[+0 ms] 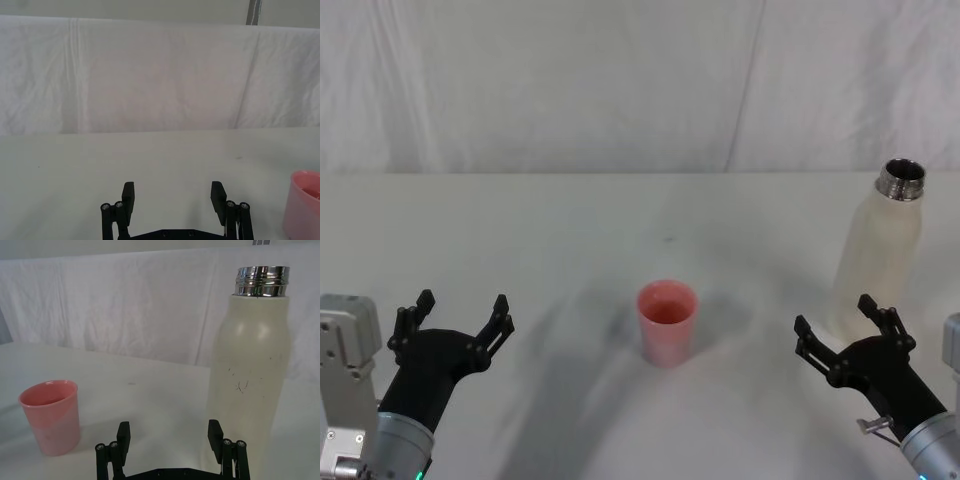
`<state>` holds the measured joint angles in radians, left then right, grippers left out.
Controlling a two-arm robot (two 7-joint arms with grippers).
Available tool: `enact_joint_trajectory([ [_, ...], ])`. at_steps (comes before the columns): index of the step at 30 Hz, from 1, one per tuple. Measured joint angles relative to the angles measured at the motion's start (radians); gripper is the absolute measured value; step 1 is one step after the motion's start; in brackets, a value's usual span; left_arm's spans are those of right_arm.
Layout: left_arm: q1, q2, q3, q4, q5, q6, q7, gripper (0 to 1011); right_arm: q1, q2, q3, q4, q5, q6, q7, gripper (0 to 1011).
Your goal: Grasp the thermos with one hand and pour water into the cup lid.
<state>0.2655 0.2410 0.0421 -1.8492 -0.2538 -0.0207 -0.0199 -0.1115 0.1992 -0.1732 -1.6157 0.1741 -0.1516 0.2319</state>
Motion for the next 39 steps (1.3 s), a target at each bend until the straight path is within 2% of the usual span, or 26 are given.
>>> enact_joint_trajectory([
  [39, 0.0, 0.0, 0.0, 0.0, 0.0, 0.0, 0.0, 1001, -0.001, -0.008, -0.012, 0.019, 0.013, -0.005, 0.006, 1001],
])
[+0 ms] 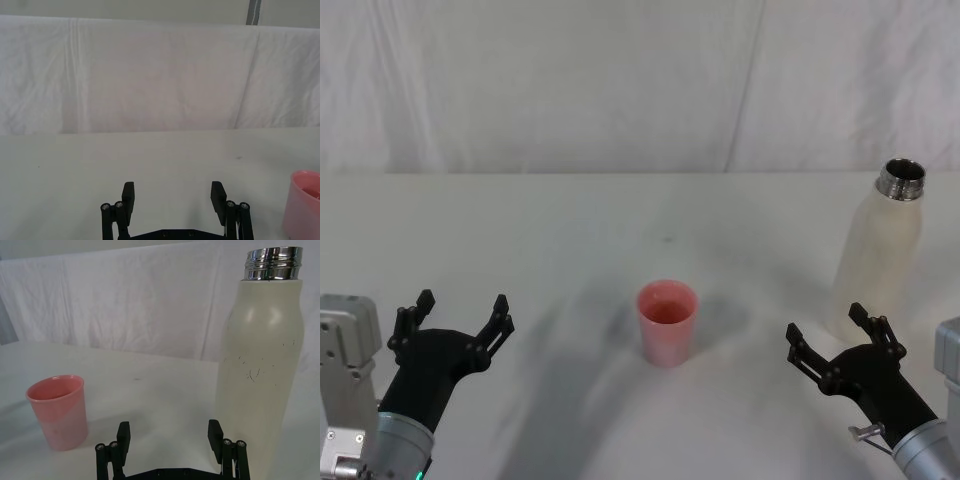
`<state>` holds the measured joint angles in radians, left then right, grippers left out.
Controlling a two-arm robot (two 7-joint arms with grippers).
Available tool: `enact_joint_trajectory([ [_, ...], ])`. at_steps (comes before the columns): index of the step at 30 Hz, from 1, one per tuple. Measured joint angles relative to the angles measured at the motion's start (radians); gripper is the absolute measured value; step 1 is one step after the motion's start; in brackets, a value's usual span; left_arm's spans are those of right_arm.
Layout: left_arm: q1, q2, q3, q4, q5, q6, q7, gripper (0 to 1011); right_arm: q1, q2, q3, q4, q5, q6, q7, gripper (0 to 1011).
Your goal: Grasp the thermos with one hand and pour water into the cup lid.
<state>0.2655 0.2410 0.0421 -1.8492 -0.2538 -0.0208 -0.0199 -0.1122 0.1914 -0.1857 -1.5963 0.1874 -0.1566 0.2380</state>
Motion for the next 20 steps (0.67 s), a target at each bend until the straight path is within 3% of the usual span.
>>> enact_joint_trajectory([
  [20, 0.0, 0.0, 0.0, 0.0, 0.0, 0.0, 0.0, 1001, -0.001, 0.0, 0.001, -0.001, 0.0, 0.0, -0.002, 1001],
])
